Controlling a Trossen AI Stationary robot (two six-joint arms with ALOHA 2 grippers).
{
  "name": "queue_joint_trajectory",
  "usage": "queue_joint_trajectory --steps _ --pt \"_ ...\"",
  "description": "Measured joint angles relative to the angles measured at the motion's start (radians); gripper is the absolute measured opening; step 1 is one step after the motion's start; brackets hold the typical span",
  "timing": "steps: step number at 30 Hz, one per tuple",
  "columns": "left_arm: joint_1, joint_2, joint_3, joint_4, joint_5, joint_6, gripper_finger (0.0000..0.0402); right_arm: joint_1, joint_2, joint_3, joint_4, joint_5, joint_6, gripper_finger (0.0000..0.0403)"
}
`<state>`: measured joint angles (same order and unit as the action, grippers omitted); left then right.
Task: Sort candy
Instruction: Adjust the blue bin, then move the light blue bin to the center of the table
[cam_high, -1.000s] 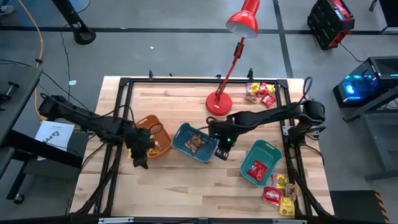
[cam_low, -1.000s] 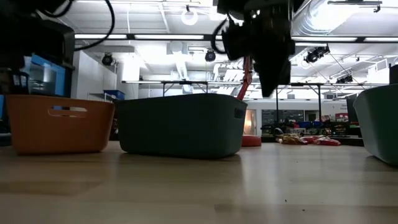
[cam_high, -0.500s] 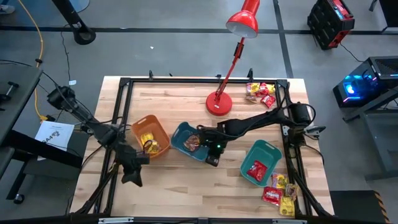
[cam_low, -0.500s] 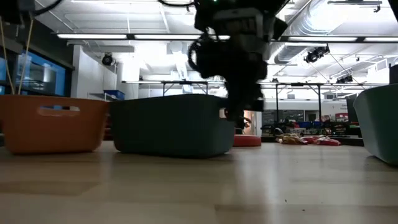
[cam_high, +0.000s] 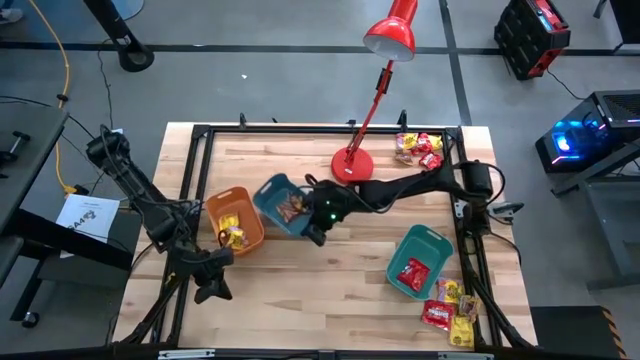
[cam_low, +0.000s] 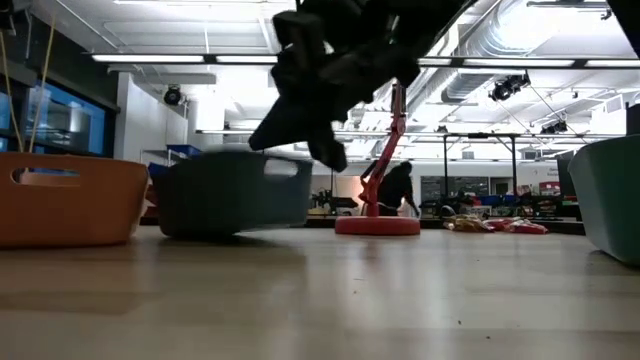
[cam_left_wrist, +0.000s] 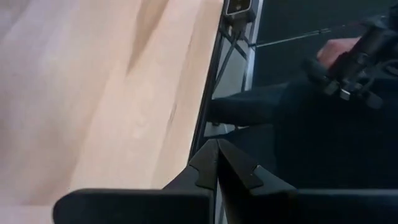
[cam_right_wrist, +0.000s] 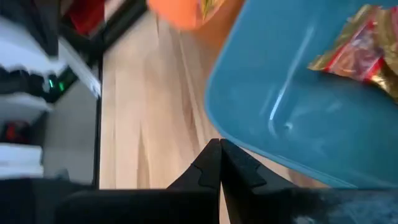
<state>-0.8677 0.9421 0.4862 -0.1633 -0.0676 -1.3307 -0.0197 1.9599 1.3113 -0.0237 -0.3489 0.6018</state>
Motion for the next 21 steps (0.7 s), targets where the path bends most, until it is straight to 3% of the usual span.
queue_joint_trajectory --steps 4,8,11,15,21 --pt "0.011 0.0 0.0 -0.001 -0.054 0.052 0.0 -0.025 -0.004 0.0 0.062 -0.066 0.029 0.0" --pt "0.06 0.0 0.0 0.008 -0.085 0.105 0.0 -0.026 -0.072 0.012 -0.002 -0.138 -0.006 0.0" --pt "0.117 0.0 0.0 0.058 -0.086 0.18 0.0 -0.022 -0.16 0.012 -0.245 -0.149 -0.075 0.0" --pt "0.221 0.0 0.0 0.15 -0.083 0.371 0.0 0.006 -0.299 0.012 -0.653 -0.039 -0.12 0.0" --pt "0.419 0.002 0.001 0.187 -0.047 0.595 0.0 0.138 -0.418 -0.026 -1.097 0.027 0.061 0.0"
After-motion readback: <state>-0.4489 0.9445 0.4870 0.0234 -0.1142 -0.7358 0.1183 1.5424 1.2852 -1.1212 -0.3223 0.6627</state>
